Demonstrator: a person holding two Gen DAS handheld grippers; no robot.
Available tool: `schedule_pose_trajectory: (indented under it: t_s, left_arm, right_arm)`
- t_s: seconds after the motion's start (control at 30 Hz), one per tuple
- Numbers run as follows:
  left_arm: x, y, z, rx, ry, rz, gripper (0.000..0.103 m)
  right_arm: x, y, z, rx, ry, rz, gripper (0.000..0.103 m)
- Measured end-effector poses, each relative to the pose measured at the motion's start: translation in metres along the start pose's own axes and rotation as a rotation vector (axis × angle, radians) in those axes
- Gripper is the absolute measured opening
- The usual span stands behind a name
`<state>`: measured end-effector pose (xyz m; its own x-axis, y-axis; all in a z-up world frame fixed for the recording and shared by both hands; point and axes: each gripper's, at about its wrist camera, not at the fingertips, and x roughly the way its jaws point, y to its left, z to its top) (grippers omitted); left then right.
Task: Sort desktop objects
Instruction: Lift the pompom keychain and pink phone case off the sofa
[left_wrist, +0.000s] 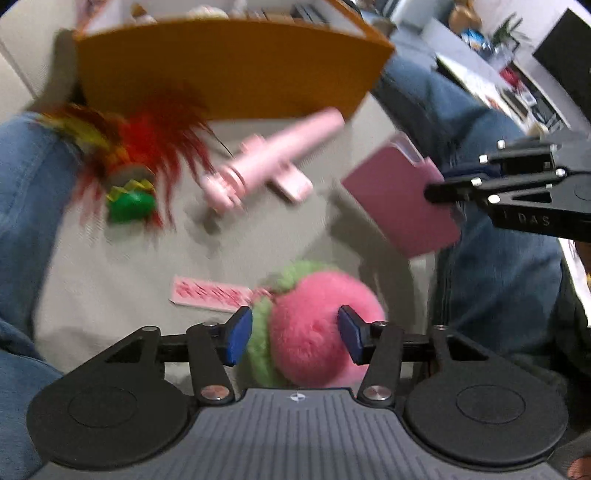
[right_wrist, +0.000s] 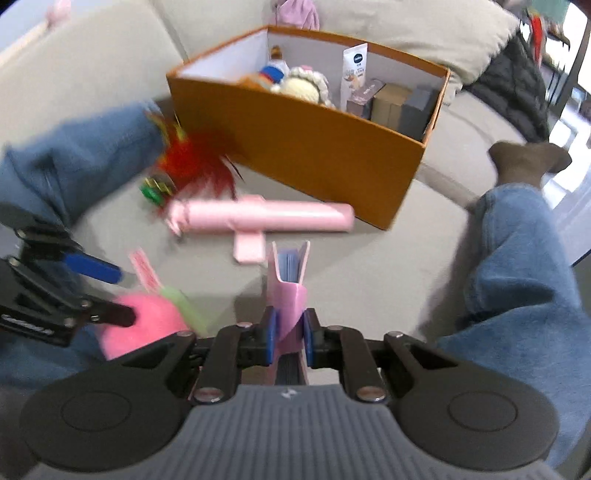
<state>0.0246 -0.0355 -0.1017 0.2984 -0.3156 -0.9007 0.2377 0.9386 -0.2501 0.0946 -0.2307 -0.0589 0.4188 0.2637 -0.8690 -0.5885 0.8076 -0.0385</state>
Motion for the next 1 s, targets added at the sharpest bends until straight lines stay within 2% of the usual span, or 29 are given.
schedule_pose_trajectory:
  t_s: [0.1, 0.2, 0.4, 0.47, 0.57, 0.6, 0.67, 0.73, 0.87, 1.0]
  left_arm:
    - [0.017, -0.005, -0.002, 0.006, 0.041, -0.027, 0.065]
    - [0.035, -0.009, -0.004, 0.012, 0.087, -0.011, 0.069]
    - [0.047, -0.017, -0.008, 0.04, 0.102, 0.027, 0.064]
    - [0.046, -0.017, -0.009, 0.046, 0.102, 0.032, 0.062]
    - [0.046, -0.018, -0.011, 0.049, 0.097, 0.038, 0.062]
    - [0.046, -0.017, -0.011, 0.044, 0.096, 0.036, 0.062]
    - [0.045, -0.015, -0.012, 0.032, 0.094, 0.032, 0.062]
    - [0.045, -0.015, -0.012, 0.028, 0.091, 0.033, 0.061]
    - [0.045, -0.014, -0.013, 0.016, 0.081, 0.035, 0.059]
    - [0.045, -0.019, -0.016, 0.041, 0.083, 0.056, 0.06]
  right_arm:
    - [0.006, 0.006, -0.005, -0.041, 0.007, -0.023, 0.016]
    - [0.01, 0.006, -0.001, -0.043, 0.001, -0.022, 0.017]
    - [0.013, 0.005, -0.002, -0.009, -0.011, -0.026, 0.021]
    - [0.015, 0.002, -0.002, 0.015, -0.01, -0.02, 0.027]
    - [0.016, -0.007, -0.002, 0.07, -0.01, 0.053, 0.03]
    - [0.015, -0.01, -0.001, 0.099, -0.01, 0.087, 0.029]
    - [0.012, -0.014, 0.0, 0.145, -0.018, 0.152, 0.019]
    - [0.011, -0.015, 0.001, 0.175, -0.016, 0.206, 0.019]
    - [0.017, -0.001, 0.004, 0.138, -0.02, 0.168, 0.024]
    - [0.026, 0.011, 0.005, 0.07, -0.006, 0.066, 0.025]
